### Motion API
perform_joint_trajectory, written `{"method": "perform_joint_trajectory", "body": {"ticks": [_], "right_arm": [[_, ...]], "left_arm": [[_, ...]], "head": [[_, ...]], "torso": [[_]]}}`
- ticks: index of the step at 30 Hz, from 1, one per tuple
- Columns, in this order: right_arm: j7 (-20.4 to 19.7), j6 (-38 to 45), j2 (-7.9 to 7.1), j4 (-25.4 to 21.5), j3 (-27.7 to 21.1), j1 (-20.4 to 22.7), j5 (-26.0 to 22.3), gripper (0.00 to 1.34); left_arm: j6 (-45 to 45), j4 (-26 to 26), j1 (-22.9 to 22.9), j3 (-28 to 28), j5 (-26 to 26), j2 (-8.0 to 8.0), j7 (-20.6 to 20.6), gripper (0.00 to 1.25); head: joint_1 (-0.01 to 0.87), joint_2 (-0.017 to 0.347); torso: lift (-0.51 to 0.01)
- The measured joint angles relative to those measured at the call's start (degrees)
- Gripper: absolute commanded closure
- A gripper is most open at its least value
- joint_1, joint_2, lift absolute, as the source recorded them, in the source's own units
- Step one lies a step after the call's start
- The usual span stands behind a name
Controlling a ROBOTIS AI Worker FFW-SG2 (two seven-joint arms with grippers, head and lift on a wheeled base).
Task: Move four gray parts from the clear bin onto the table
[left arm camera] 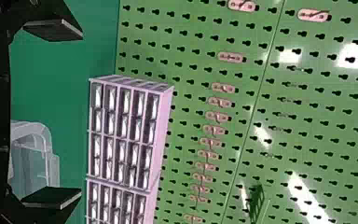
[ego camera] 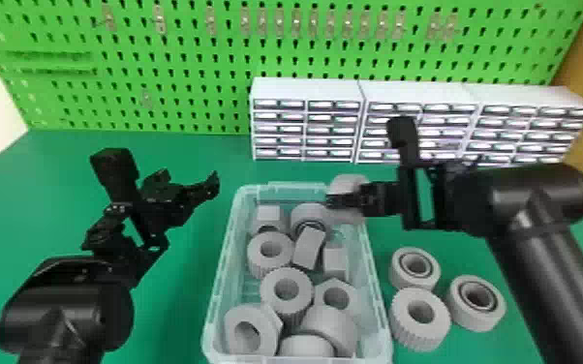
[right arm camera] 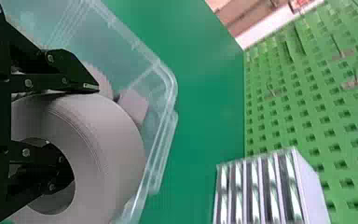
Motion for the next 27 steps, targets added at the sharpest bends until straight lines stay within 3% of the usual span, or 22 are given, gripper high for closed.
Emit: {"method": "perform_joint_trajectory", "body": {"ticks": [13,27], "right_arm": [[0.00,7.13,-1.36,-4.64,-12.53,4.57,10.08,1.20],[0.07,12.65,-2.47,-2.94,-18.57,6.34,19.70,1.20]], "left_arm": [[0.00,0.00,0.03,0.26,0.13,0.00,-0.30,0.11],[0.21,0.00,0.02,0.28,0.24,0.00,-0.44,0.11]], "head": [[0.678,0.034],[0.678,0.034]], "torso": [[-0.050],[-0.050]]}}
